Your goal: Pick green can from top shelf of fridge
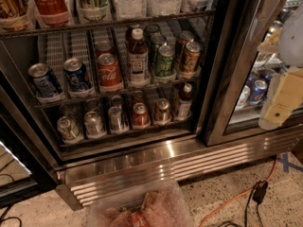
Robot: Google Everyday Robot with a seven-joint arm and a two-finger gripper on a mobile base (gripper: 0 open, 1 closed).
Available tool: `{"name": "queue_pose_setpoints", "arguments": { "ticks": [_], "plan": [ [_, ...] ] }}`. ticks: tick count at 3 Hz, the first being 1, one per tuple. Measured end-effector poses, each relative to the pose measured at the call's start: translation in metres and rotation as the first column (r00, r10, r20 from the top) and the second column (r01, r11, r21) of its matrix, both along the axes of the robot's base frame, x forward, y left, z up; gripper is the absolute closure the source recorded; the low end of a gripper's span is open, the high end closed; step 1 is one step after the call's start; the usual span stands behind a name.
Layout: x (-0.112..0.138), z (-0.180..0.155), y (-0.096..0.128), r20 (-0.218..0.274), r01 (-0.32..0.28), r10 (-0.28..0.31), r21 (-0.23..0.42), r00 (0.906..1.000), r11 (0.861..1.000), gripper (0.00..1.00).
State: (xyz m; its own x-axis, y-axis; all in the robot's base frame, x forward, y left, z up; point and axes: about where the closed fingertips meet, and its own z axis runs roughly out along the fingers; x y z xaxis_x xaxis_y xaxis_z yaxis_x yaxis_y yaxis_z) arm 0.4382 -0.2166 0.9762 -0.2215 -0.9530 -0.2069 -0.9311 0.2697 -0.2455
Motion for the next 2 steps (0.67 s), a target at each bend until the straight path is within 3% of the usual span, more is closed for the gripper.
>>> {"name": "queue_pose_setpoints", "arguments": {
  "ticks": [1,2],
  "plan": [
    [0.001,0.001,0.001,0.008,0.001,-0.001,0.006,1.0,1.0,0.0],
    [0.011,-0.001,0.014,0.037,0.001,-0.003,0.062,0.9993,0.998,0.0]
  ]
}}
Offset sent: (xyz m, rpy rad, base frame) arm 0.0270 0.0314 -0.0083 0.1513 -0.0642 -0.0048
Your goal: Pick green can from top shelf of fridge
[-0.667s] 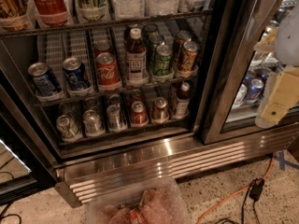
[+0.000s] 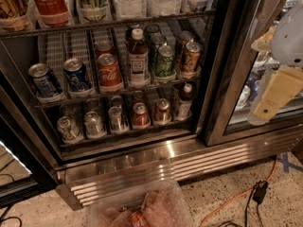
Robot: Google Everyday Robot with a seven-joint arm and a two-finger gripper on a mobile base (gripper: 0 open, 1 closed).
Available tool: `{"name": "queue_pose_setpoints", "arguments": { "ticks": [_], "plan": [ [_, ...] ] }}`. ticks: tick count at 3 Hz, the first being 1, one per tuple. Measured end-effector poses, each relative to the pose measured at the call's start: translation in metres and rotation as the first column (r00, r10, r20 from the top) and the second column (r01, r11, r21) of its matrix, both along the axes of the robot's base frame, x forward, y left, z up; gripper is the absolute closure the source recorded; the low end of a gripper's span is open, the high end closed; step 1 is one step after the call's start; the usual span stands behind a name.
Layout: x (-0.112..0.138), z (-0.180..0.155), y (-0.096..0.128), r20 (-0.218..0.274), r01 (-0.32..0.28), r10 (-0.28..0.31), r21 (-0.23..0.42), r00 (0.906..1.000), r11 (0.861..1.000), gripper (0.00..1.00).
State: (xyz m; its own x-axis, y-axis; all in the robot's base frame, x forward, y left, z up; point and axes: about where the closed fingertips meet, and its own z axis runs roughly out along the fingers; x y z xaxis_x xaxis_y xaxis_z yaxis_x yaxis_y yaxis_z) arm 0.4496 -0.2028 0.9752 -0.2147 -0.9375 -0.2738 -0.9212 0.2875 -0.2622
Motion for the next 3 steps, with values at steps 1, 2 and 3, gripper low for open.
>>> {"name": "queue_pose_setpoints", "arguments": {
  "ticks": [1,2,3],
  "plan": [
    [0.013,-0.004,0.019,0.014,-0.005,0.003,0.105,0.9999,0.994,0.0],
    [0.025,0.001,0.043,0.046,-0.034,0.026,0.193,0.9986,0.981,0.0],
    [0.035,0.011,0.066,0.093,-0.068,0.045,0.268,0.9947,0.961,0.0]
  ]
}}
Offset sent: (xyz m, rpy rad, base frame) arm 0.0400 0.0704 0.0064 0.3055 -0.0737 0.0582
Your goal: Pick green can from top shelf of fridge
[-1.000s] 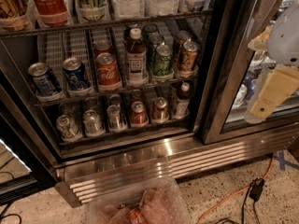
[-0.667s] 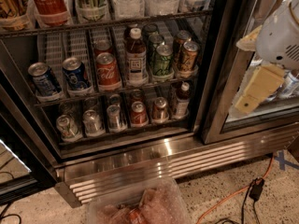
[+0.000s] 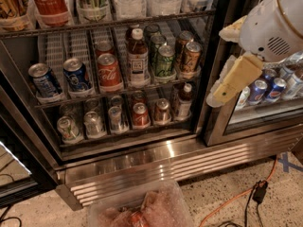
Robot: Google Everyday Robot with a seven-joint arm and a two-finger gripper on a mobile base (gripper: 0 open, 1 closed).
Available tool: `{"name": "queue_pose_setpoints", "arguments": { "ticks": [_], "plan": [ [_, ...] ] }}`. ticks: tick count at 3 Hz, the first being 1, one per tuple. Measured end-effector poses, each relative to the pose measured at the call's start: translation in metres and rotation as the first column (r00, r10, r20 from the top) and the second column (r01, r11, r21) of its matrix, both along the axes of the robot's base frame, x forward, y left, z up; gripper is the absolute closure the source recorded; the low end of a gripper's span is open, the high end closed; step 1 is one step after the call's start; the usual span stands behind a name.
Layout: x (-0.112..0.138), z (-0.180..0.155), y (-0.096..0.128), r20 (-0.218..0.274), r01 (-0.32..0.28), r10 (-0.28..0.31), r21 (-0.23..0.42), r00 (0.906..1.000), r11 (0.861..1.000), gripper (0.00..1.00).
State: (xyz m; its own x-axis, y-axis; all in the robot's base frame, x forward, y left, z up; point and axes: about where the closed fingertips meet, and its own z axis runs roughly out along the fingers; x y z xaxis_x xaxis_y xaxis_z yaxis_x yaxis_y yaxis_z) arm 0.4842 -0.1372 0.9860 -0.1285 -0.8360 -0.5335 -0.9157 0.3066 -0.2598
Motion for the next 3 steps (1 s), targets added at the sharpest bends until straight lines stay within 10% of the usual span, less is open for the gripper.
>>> {"name": "queue_pose_setpoints", "arguments": {
  "ticks": [2,3],
  "plan": [
    [0.012,0.001,0.009,0.001,0.007,-0.007,0.115,1.0,0.993,0.0],
    [0.044,0.008,0.035,0.007,0.008,-0.011,0.348,0.9999,0.937,0.0]
  ]
}}
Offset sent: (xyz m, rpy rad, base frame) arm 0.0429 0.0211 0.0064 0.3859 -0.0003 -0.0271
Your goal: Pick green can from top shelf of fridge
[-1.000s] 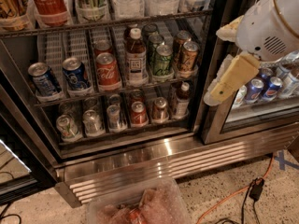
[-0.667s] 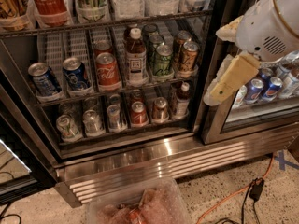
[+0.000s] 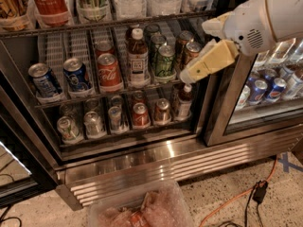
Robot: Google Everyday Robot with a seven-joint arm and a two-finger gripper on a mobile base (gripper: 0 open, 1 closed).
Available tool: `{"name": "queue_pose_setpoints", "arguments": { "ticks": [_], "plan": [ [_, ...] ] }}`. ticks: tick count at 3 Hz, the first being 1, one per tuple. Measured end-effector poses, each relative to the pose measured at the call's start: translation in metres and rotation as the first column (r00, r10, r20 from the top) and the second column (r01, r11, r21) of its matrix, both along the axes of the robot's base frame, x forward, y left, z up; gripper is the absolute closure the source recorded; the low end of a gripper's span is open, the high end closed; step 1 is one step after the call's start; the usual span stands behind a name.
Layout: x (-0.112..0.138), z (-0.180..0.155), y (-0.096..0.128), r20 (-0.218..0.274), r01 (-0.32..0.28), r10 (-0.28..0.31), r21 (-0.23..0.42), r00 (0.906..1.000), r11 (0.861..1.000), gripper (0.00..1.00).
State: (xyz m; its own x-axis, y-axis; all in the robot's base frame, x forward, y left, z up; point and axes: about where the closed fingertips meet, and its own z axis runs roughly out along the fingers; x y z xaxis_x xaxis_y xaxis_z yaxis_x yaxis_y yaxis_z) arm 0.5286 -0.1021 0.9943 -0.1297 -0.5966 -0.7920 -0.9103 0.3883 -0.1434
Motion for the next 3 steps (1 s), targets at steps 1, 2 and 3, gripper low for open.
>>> {"name": "queue_pose_setpoints", "arguments": {
  "ticks": [1,2,3],
  "plan": [
    [0.023,0.018,0.027,0.029,-0.002,-0.004,0.194,0.9996,0.981,0.0],
    [0.033,0.044,0.049,0.077,-0.03,0.006,0.317,0.997,0.948,0.0],
    [0.033,0.044,0.049,0.077,-0.03,0.006,0.318,0.997,0.948,0.0]
  ]
}}
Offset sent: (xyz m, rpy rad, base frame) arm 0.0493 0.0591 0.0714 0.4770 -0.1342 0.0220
